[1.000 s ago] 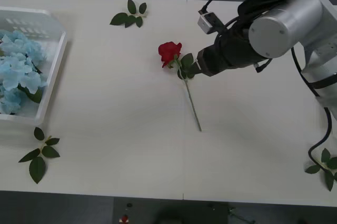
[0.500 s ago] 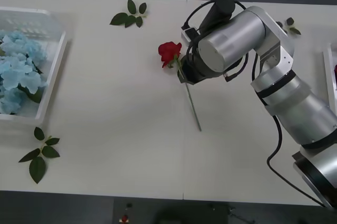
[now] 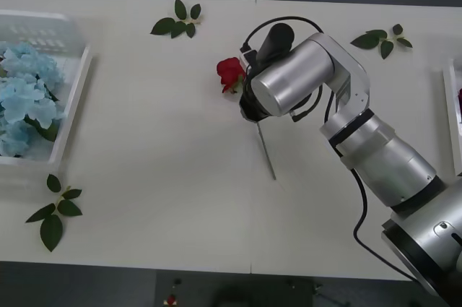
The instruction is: Put the red flowers into the right box and the blue flowers into the left box
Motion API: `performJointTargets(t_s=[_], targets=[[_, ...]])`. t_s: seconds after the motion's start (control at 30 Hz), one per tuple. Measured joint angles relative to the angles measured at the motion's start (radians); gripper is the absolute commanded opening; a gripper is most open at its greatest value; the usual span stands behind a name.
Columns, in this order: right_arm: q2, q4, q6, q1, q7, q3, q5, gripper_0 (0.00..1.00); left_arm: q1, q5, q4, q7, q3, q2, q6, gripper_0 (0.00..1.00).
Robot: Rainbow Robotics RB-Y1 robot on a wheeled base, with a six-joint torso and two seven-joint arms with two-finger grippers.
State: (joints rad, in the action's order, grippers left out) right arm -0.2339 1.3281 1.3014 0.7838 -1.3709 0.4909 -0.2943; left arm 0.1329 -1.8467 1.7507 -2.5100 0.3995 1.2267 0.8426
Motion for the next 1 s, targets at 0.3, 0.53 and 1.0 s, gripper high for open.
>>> performJointTargets(t_s=[0.3, 0.53, 1.0], targets=[[0.023, -0.106, -0.133, 0.0, 0.049, 0.022, 0.036, 0.83, -0.205, -0.023, 0.052, -0.104, -0.351, -0.34, -0.065, 0.68], [0.047, -0.179, -0.207, 0.0, 0.062, 0.014, 0.049, 0.67, -0.175, -0.08, 0.264, -0.19, -0.666, -0.291, -0.445, 0.68], [0.051, -0.246, -0.261, 0.0, 0.062, 0.052, 0.063, 0.18, -0.176, -0.198, 0.497, -0.19, -0.84, 0.024, -0.558, 0.68]])
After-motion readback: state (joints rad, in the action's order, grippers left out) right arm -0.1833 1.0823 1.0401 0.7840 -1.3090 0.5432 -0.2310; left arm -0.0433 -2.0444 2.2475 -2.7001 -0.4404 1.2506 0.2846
